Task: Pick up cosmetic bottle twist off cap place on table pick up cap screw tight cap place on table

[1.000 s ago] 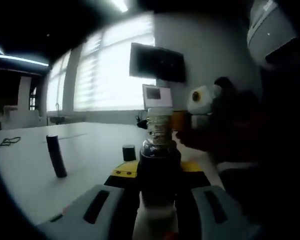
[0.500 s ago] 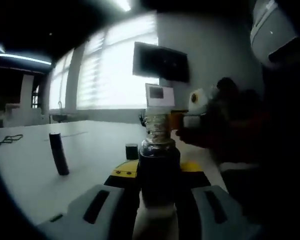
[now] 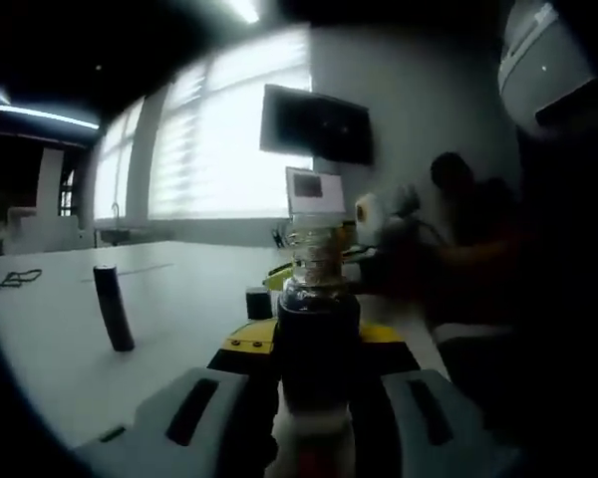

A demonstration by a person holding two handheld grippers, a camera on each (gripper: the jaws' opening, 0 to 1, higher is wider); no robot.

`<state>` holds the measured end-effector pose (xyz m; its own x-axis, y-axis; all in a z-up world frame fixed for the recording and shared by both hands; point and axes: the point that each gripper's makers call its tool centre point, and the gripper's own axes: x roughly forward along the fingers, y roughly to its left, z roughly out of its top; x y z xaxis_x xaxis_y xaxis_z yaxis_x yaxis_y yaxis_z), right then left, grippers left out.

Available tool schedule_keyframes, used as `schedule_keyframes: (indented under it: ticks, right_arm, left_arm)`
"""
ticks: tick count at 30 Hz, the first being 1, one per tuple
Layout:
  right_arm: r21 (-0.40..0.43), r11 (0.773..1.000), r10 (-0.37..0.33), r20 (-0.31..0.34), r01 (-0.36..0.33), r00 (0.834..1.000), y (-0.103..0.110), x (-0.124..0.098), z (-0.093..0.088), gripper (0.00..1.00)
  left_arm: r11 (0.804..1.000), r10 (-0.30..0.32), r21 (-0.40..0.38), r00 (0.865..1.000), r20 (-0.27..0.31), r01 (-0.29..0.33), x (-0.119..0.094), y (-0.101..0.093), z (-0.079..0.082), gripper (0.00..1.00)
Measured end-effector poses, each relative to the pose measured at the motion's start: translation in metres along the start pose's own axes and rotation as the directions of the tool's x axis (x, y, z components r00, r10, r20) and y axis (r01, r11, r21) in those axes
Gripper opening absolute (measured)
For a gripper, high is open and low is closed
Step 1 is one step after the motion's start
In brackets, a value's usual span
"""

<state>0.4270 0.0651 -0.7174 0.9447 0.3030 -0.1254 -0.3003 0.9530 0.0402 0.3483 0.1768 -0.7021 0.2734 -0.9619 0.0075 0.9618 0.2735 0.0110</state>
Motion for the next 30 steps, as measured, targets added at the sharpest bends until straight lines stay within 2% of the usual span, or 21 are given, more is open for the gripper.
schedule_keyframes:
  ticks: [5,13,16,20,27,30]
  right_arm:
    - [-0.032,0.998,-0.057,-0.065,0.055,0.996,-0.005,0.01,-0.014,0.24]
    - [-0.05,0.996,-0.071,-0.079,0.067,0.994,-0.002,0.012,-0.016,0.21]
    - [-0.016,0.997,-0.071,-0.097,0.07,0.993,-0.004,0.013,-0.017,0.18]
    - [-0.025,0.997,-0.073,-0.115,0.07,0.991,-0.004,0.013,-0.02,0.14]
    - [-0.04,0.997,-0.063,-0.12,0.059,0.991,-0.003,0.013,-0.02,0.12]
    - [-0.01,1.0,-0.028,-0.084,0.027,0.996,-0.001,0.009,-0.013,0.12]
  left_arm:
    - [1.0,0.004,0.002,1.0,0.001,-0.004,-0.001,-0.001,0.0,0.16]
    - [1.0,0.012,-0.011,1.0,-0.003,-0.012,0.0,0.001,-0.001,0.16]
    - [1.0,0.013,-0.007,1.0,-0.004,-0.013,0.0,0.001,-0.002,0.16]
    - [1.0,0.021,-0.004,1.0,-0.024,-0.021,0.002,0.002,-0.006,0.16]
    - [0.999,0.031,-0.009,0.998,-0.05,-0.032,0.002,0.003,-0.01,0.16]
    - [0.999,0.016,-0.026,0.998,-0.063,-0.018,0.003,0.003,-0.011,0.16]
